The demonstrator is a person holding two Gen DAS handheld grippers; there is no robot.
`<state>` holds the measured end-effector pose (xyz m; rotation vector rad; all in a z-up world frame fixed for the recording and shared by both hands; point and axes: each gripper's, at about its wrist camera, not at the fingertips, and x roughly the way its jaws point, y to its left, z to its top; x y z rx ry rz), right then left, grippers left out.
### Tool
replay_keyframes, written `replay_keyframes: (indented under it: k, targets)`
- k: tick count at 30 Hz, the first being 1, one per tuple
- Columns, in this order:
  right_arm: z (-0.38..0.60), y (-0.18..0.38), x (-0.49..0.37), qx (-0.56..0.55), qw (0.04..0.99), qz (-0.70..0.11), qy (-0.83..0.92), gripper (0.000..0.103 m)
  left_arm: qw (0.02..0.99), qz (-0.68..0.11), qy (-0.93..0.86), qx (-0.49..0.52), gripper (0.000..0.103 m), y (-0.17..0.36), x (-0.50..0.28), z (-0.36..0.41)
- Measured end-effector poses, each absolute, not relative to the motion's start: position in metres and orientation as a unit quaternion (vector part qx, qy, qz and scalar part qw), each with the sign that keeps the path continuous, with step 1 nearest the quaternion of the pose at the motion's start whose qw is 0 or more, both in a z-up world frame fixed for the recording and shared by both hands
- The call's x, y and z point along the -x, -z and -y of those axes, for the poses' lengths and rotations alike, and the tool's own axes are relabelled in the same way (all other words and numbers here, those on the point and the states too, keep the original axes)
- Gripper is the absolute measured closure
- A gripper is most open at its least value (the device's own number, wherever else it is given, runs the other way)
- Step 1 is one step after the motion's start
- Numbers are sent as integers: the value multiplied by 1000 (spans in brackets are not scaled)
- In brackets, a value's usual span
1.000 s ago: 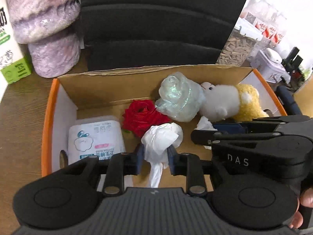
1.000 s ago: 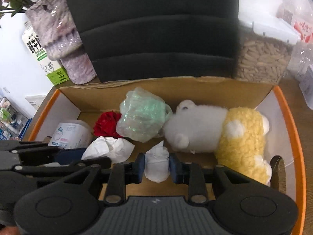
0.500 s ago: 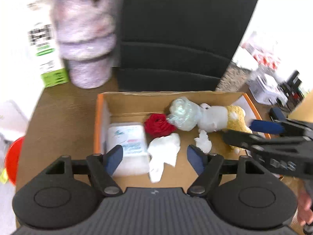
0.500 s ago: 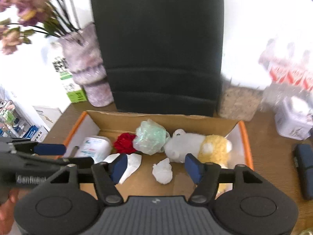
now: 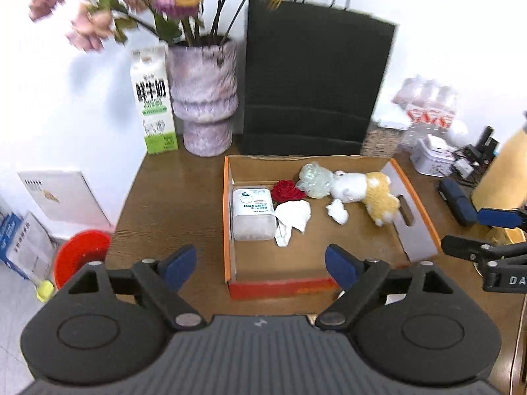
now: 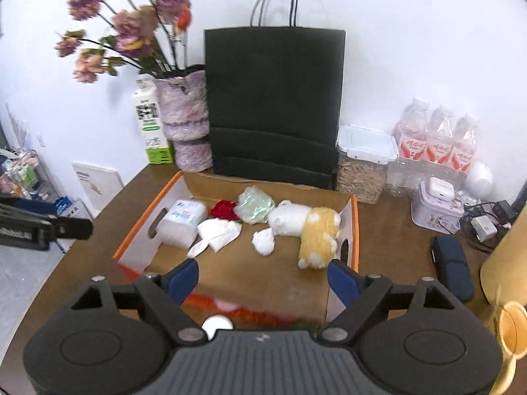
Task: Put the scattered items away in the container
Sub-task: 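Withdraw both open tools from the box toward the purple cloth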
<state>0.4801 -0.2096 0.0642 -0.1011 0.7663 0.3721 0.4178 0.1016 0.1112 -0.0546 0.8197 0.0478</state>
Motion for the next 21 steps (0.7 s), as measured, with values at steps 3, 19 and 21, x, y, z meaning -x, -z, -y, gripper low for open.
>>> replay_keyframes:
  k: [3,19,21]
  targets:
    - [220,-60,-441,37,910,-365,-195,17,928,-370,-22,20,4,-110,-375,-100]
    - [269,0,-219,87,951,-265,-133,6,961,-274,-8,29,0,-39,-152,-91]
    - [270,12,-195,66,953,-258,-144,5,965,-261,-11,26,0,-30,-134,-80]
